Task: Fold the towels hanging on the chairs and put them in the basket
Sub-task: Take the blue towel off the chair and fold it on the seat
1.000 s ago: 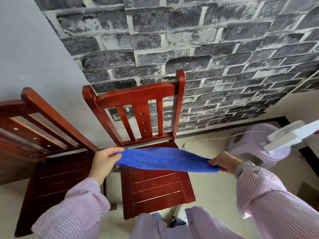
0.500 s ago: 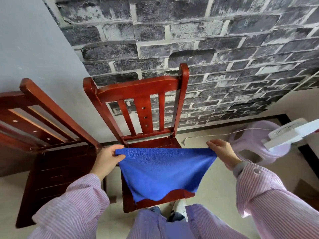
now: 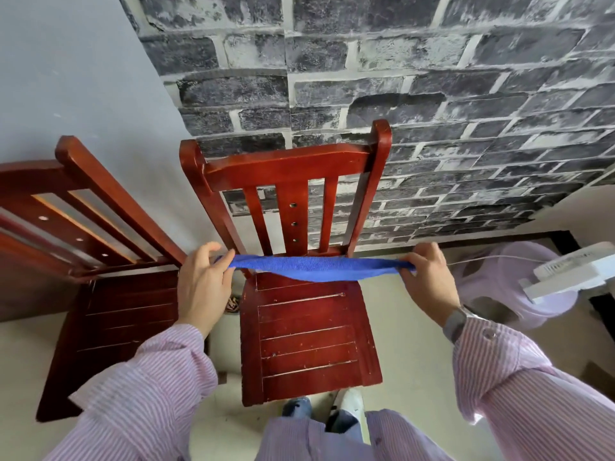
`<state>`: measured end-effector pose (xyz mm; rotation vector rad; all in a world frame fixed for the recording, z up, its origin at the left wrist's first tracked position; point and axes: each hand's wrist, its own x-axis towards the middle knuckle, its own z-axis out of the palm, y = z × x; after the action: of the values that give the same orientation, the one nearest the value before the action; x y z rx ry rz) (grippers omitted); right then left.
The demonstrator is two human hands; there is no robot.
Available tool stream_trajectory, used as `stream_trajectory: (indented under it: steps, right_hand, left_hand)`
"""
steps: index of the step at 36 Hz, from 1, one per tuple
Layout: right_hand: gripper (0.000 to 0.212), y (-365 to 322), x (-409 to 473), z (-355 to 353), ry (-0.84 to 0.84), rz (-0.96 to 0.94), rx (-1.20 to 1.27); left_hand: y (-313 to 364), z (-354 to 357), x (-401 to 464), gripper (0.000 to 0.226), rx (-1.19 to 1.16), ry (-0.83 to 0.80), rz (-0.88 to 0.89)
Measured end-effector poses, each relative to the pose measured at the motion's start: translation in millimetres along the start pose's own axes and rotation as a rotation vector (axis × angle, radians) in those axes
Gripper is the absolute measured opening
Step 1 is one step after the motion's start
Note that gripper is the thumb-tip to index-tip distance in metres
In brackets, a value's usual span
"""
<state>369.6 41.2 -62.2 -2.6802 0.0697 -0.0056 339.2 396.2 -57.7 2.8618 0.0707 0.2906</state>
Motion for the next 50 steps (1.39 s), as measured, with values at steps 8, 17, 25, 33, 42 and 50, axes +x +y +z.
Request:
stream_trajectory:
  steps: [8, 17, 25, 33, 42, 50]
  right_hand:
    - [0.017, 31, -38, 59, -0.212, 0.041, -0.061]
    - [0.024, 86, -103, 170, -0.633, 0.159, -0.125]
    - [0.031, 121, -159, 235, -0.984, 0.224, -0.312]
    - [0.035, 126, -137, 269, -1.017, 0.378, -0.225]
    - [0.035, 120, -32, 301, -0.52, 0.359, -0.085]
    - [0.045, 131, 53, 320, -0.328, 0.209, -0.221]
  left_hand:
    - [-40, 63, -46, 0.04, 0.164, -0.188, 0.16]
    - [-71, 169, -123, 0.042, 0.18, -0.527, 0.294]
    - [-92, 229, -192, 0.025, 0.227, -1.024, 0.215]
    - [-97, 273, -159, 0.021, 0.207, -0.984, 0.072]
    - [-79, 326, -50, 0.035, -0.001, -0.609, -0.001]
    - [-76, 364, 12, 0.043, 0.08, -0.54, 0.053]
